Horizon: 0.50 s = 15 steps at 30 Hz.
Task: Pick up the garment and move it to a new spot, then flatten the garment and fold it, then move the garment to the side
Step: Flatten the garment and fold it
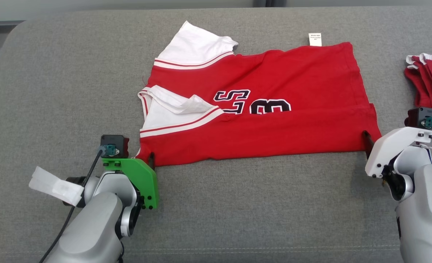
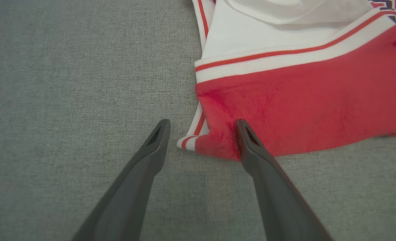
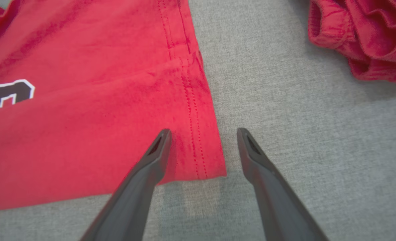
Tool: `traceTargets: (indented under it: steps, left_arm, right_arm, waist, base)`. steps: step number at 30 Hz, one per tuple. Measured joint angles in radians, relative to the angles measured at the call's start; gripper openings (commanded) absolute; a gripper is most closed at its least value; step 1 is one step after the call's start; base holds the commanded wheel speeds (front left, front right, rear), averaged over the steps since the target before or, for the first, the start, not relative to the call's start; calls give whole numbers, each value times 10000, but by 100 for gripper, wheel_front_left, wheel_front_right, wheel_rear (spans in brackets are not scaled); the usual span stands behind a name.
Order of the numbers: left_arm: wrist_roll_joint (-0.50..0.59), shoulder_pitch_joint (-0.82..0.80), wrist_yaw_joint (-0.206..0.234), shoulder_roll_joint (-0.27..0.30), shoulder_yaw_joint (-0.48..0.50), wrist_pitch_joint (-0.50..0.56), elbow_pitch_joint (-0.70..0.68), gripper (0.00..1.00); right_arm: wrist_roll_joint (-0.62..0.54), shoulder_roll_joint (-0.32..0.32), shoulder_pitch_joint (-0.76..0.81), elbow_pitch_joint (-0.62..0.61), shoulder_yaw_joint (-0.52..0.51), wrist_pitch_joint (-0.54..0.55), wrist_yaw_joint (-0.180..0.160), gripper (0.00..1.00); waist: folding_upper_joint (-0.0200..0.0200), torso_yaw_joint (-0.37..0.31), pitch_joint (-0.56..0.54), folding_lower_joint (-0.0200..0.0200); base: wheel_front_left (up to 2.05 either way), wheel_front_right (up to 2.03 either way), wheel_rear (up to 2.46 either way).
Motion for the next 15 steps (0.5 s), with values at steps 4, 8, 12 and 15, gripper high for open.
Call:
traceTargets:
  steps: [4,8,12,15]
  left_arm:
    - [-12,-26,94,19,-77,251,73,78]
    - [-15,-29,127,48,-138,318,138,60]
    - [-17,-64,123,54,-178,311,155,57]
    - [-52,-73,92,33,-176,311,215,44]
  right_arm:
    - [-79,67,-178,272,-86,-2,0,100]
    - [-167,121,-250,500,-267,176,0,100]
    - [-217,123,-337,612,-343,391,2,100]
    - [-215,127,-367,631,-364,531,2,100]
  waist:
    - [0,45,178,0]
    - [0,79,274,0]
    - [0,131,347,0]
    - [0,150,396,0]
  base:
    - [0,0,0]
    - [0,0,0]
    - [0,0,0]
    - [0,0,0]
